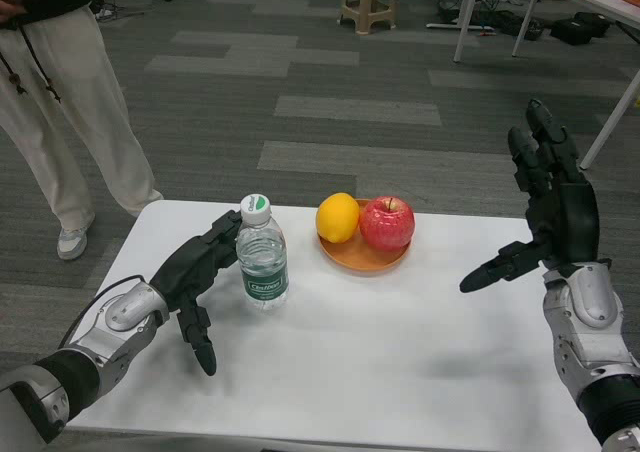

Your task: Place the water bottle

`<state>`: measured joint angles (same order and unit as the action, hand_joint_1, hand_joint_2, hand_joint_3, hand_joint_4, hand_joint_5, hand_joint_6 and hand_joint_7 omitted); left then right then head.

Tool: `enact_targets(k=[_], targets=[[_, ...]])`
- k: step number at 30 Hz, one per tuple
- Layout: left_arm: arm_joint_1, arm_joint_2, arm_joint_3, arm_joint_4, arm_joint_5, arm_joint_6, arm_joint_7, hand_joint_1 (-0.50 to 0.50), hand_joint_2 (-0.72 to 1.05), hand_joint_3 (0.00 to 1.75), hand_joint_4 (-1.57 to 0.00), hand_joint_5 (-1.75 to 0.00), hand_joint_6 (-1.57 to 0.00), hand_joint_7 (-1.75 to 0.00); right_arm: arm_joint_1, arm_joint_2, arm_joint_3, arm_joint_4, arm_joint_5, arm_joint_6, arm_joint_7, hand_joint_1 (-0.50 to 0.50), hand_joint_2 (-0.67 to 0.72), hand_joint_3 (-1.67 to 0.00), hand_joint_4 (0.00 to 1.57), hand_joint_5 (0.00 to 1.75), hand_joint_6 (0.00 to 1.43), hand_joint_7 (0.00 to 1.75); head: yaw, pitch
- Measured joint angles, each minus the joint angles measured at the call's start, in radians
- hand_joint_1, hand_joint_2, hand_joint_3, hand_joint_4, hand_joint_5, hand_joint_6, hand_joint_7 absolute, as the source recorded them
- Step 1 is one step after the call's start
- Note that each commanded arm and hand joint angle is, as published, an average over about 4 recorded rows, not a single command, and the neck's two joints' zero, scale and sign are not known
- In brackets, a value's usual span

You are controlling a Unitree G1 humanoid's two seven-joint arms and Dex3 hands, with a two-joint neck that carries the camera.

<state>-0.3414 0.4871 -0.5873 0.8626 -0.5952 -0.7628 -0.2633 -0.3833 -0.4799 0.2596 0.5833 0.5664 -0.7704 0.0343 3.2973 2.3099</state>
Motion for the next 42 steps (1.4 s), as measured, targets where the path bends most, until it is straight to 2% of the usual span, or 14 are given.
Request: enact_targets(k=[4,9,14,18,20,23,28,31,36,42], targets=[[0.001,0.0,0.012,-0.007,-0.044,-0.002,0.004,-0.5,-0.55,0.09,0.0,-1.03,0.0,-0.14,0.0,0.0,0.0,0.0,0.0,0.0,0.0,-0.5,0.28,0.0,0.0,0.0,0.0,0.07,-0.001,0.0],[0.004,-0.001,0.041,-0.009,-0.124,-0.019,0.017,-0.5,-0.46,0.09,0.0,-1.03,0.0,-0.14,0.0,0.0,0.0,0.0,0.0,0.0,0.0,-0.5,0.28,0.0,0.0,0.0,0.0,0.07,-0.001,0.0],[0.02,-0.003,0.137,-0.041,-0.131,-0.022,0.022,-0.5,-0.46,0.09,0.0,-1.03,0.0,-0.14,0.0,0.0,0.0,0.001,0.0,0.0,0.0,-0.5,0.28,0.0,0.0,0.0,0.0,0.07,0.001,0.002],[0.036,-0.003,0.261,-0.144,-0.126,-0.014,0.025,-0.5,-0.37,0.09,0.0,-1.03,0.0,-0.14,0.0,0.001,0.0,0.004,0.0,-0.001,0.0,-0.5,0.28,0.0,0.0,0.0,0.0,0.07,0.005,0.005],[0.043,-0.004,0.335,-0.227,-0.112,0.036,0.023,-0.5,-0.33,0.09,0.0,-1.03,0.0,-0.14,-0.001,0.001,0.0,0.005,0.0,-0.002,0.0,-0.5,0.28,0.0,0.0,0.0,0.0,0.07,0.007,0.014],[0.049,-0.004,0.448,-0.373,-0.06,0.171,0.007,-0.5,-0.28,0.09,0.0,-1.03,0.0,-0.17,-0.002,0.001,0.0,0.007,0.0,-0.001,0.0,-0.5,0.28,0.0,0.0,0.0,0.0,0.07,0.009,0.036],[0.051,-0.002,0.541,-0.523,-0.045,0.322,-0.022,-0.5,-0.26,0.09,0.0,-1.03,0.0,-0.21,-0.008,0.002,0.001,0.012,0.0,-0.001,0.0,-0.5,0.28,0.0,0.0,0.0,0.0,0.07,-0.012,0.101],[0.051,-0.002,0.557,-0.57,-0.069,0.373,-0.031,-0.5,-0.19,0.09,0.0,-1.03,0.0,-0.21,-0.019,0.002,0.003,0.018,0.0,-0.001,0.001,-0.5,0.23,0.0,0.0,0.0,0.0,0.07,-0.027,0.148],[0.048,-0.002,0.584,-0.633,-0.109,0.432,-0.042,-0.5,-0.19,0.09,0.0,-1.03,0.0,-0.21,-0.031,0.002,0.011,0.023,0.0,-0.001,0.012,-0.5,0.22,0.0,0.0,0.0,0.0,0.07,-0.039,0.227],[0.026,-0.002,0.642,-0.696,-0.128,0.481,-0.046,-0.5,-0.19,0.09,0.0,-1.13,0.0,-0.21,-0.047,0.002,0.012,0.024,0.0,-0.001,0.014,-0.5,0.22,0.0,0.0,0.0,0.0,0.07,-0.035,0.311]])
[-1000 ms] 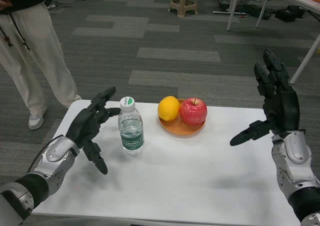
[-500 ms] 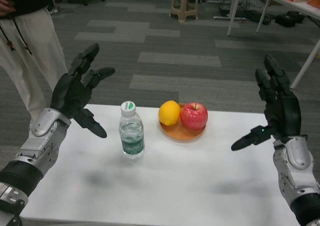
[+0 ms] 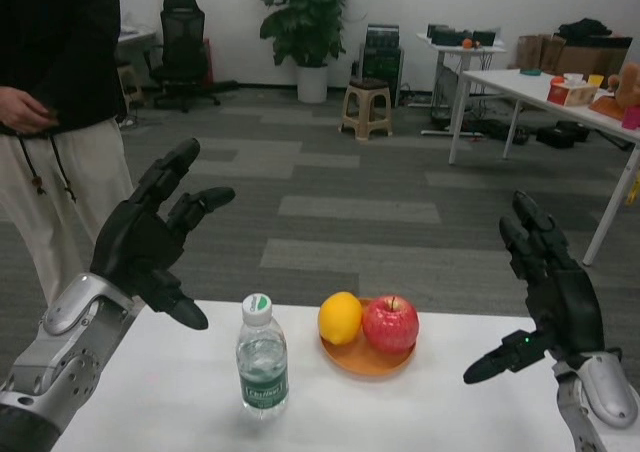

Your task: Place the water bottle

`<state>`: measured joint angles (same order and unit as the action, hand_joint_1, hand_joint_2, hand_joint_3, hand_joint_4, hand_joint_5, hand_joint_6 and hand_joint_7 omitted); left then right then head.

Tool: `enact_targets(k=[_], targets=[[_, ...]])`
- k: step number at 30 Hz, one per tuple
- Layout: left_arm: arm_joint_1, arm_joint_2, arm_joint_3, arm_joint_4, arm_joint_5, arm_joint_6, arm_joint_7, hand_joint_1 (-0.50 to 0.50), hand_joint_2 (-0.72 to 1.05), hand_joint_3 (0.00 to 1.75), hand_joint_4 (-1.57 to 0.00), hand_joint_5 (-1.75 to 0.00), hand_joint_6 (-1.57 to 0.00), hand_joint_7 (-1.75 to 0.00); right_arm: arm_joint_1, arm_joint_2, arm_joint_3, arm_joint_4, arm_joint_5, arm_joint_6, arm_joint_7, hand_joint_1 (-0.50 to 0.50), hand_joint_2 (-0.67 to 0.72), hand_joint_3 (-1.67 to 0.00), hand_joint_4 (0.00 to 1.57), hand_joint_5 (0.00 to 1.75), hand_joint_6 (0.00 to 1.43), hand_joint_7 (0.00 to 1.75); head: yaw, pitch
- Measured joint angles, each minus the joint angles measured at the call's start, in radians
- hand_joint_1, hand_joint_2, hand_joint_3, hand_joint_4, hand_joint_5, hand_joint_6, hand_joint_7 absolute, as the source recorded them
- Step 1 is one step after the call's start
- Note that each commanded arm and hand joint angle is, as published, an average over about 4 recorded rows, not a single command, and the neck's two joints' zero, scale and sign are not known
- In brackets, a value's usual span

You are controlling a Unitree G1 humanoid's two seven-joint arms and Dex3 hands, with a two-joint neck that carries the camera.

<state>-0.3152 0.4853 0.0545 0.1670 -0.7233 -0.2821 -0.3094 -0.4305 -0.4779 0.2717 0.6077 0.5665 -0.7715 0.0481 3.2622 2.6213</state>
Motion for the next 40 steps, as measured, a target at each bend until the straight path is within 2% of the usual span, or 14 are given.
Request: enact_targets(k=[7,12,16,28,34,40], targets=[[-0.024,0.001,0.024,-0.013,0.0,0.022,0.0,-0.5,-0.19,0.07,0.0,-1.13,0.0,-0.28,-0.007,0.0,0.0,-0.001,0.0,0.0,0.0,-0.5,0.22,0.0,0.0,0.0,0.0,0.07,0.002,0.029],[-0.026,0.001,0.028,-0.014,0.0,0.023,0.0,-0.5,-0.19,0.09,0.0,-1.13,0.0,-0.28,-0.01,0.0,0.0,-0.008,0.0,0.0,0.0,-0.5,0.22,0.0,0.0,0.0,0.0,0.07,0.0,0.027],[-0.026,0.0,0.038,-0.021,0.0,0.024,0.0,-0.5,-0.19,0.09,0.0,-1.13,0.0,-0.28,-0.011,0.0,0.0,-0.02,0.0,0.0,0.0,-0.5,0.28,0.0,0.0,0.0,0.0,0.07,-0.005,0.026],[-0.026,0.0,0.054,-0.05,0.0,0.035,0.001,-0.5,-0.19,0.09,0.0,-1.13,0.0,-0.28,-0.012,-0.011,0.0,-0.058,0.0,0.0,0.0,-0.5,0.28,0.0,0.0,0.0,0.0,0.07,-0.013,0.019],[-0.026,0.0,0.054,-0.051,0.001,0.038,0.002,-0.5,-0.1,0.09,0.0,-1.13,0.0,-0.28,-0.012,-0.021,0.0,-0.073,0.0,0.0,0.0,-0.5,0.28,0.0,0.0,0.0,0.0,0.07,-0.021,0.019],[-0.026,0.0,0.054,-0.053,0.003,0.042,0.002,-0.5,-0.1,0.09,0.0,-1.13,0.0,-0.28,-0.012,-0.021,0.0,-0.088,0.0,0.0,-0.001,-0.5,0.22,0.0,0.0,0.0,0.0,0.07,-0.028,0.009]])
